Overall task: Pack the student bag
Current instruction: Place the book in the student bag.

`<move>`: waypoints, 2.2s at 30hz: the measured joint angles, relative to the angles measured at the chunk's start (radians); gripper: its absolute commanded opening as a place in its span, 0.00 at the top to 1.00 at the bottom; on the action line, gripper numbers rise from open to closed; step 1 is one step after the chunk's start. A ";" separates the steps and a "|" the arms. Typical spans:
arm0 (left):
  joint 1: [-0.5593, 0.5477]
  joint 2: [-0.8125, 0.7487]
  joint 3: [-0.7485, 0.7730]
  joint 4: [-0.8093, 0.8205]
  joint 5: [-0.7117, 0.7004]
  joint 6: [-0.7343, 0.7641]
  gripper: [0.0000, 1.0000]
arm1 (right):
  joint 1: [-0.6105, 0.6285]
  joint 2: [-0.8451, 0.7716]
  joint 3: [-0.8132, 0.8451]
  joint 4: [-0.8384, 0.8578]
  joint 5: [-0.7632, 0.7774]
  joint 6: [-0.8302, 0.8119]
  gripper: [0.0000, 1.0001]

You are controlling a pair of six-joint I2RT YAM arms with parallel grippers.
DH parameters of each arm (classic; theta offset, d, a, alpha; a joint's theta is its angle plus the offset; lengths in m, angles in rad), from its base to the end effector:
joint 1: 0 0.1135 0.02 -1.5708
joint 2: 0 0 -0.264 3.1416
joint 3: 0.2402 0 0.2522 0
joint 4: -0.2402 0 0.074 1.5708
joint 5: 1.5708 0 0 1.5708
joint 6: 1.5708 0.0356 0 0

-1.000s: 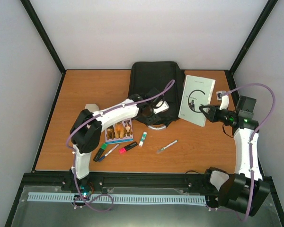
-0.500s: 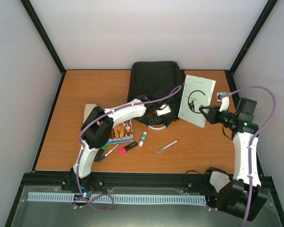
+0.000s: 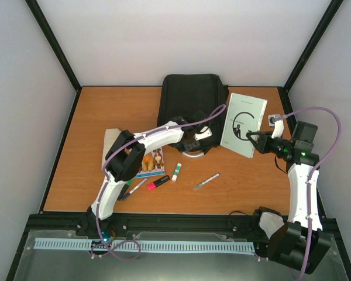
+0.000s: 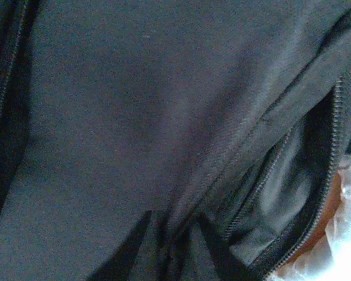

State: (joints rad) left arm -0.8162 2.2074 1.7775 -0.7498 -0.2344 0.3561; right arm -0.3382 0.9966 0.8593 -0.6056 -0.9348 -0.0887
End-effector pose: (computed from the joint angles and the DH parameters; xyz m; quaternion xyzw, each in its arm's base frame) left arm 0.3252 -0.3339 0.1778 0.5200 0.8242 0.0677 0.2140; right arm 0.1959 -0.0385 0.2967 -0.0781 0.8335 0.3271 0.4383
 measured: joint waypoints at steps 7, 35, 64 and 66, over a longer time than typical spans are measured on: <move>0.003 0.000 0.019 0.014 -0.006 -0.011 0.99 | -0.013 0.000 -0.007 0.014 0.009 0.030 0.97; 0.010 -0.225 0.105 0.088 -0.048 -0.208 0.99 | 0.029 0.199 0.165 -0.476 -0.146 0.135 0.97; 0.012 -0.174 0.145 0.135 0.050 -0.391 0.99 | 0.299 0.293 -0.005 -0.462 -0.219 0.237 0.97; 0.012 -0.176 0.135 0.144 0.063 -0.392 0.99 | 0.317 0.342 0.031 -0.451 -0.232 0.230 0.97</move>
State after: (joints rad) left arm -0.8040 2.0315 1.9129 -0.6060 -0.1715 -0.0360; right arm -0.0216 1.3388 0.8902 -1.0569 -1.1667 0.1410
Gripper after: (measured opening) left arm 0.036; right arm 0.216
